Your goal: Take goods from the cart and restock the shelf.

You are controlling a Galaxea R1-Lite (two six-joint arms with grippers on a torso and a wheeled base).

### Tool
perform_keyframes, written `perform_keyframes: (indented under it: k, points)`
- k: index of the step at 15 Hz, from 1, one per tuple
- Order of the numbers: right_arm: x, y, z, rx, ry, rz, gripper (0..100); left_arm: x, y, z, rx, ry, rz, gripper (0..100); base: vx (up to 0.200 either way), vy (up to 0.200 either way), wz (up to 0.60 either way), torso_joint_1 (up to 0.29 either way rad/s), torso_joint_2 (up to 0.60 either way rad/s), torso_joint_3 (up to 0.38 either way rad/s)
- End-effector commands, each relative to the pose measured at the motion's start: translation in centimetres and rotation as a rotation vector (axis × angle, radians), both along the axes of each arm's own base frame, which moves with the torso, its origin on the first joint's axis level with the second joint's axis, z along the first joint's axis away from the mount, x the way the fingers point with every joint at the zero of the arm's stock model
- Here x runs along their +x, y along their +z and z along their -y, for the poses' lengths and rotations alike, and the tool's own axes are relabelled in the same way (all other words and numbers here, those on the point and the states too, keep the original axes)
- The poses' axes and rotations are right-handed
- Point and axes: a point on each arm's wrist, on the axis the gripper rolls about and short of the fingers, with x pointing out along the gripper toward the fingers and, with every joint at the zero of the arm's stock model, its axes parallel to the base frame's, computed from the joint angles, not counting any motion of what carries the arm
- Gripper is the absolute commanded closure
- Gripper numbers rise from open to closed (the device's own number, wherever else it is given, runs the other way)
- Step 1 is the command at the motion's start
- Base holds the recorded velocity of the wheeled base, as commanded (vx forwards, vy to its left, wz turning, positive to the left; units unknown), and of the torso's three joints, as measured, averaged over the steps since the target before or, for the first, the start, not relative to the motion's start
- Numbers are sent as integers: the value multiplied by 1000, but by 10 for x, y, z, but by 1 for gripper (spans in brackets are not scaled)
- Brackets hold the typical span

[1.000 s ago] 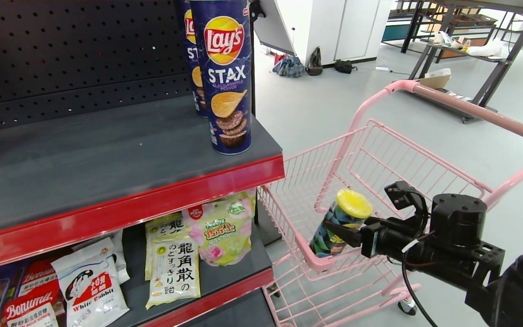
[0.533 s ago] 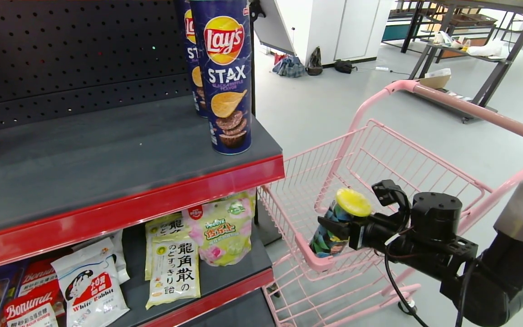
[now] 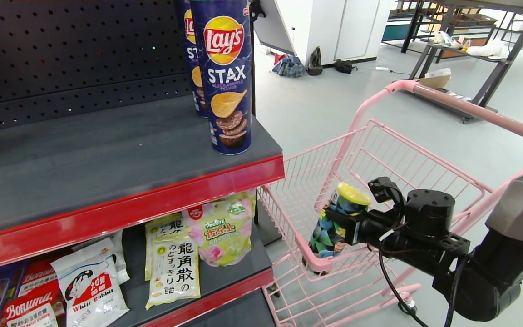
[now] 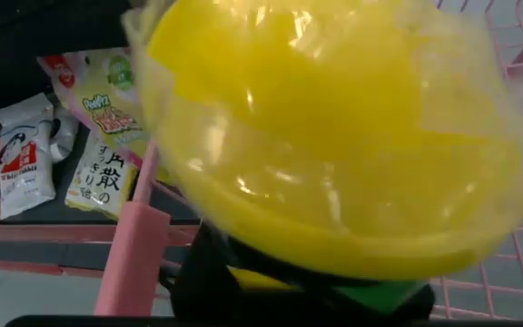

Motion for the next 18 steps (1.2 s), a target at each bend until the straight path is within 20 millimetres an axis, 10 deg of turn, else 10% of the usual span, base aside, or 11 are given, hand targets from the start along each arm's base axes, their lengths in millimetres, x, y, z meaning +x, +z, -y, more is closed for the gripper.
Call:
perform_keyframes:
  k: [1, 4, 5, 8, 10, 15, 18]
  points:
    - [-1, 14, -2, 12, 4, 46, 100, 0, 0, 0, 0, 1, -1, 0, 0, 0, 0, 0, 0, 0]
    - [-3, 65, -2, 0, 11, 143, 100, 0, 0, 0, 0, 1, -1, 0, 0, 0, 0, 0, 0, 0]
    - [-9, 115, 4, -16, 4, 189, 100, 0, 0, 0, 0, 1, -1, 0, 0, 0, 0, 0, 0, 0]
    - [-56, 229, 30, -92, -96, 292, 100, 0, 0, 0, 0, 1, -1, 0, 0, 0, 0, 19, 2, -1]
    - [-105, 264, 52, -138, -288, 299, 100, 0, 0, 0, 0, 1, -3, 0, 0, 0, 0, 0, 0, 0]
    - [-216, 204, 106, -262, -440, 188, 100, 0, 0, 0, 0, -5, -3, 0, 0, 0, 0, 0, 0, 0]
    - [-232, 181, 113, -292, -516, 168, 100, 0, 0, 0, 0, -5, -3, 0, 0, 0, 0, 0, 0, 0]
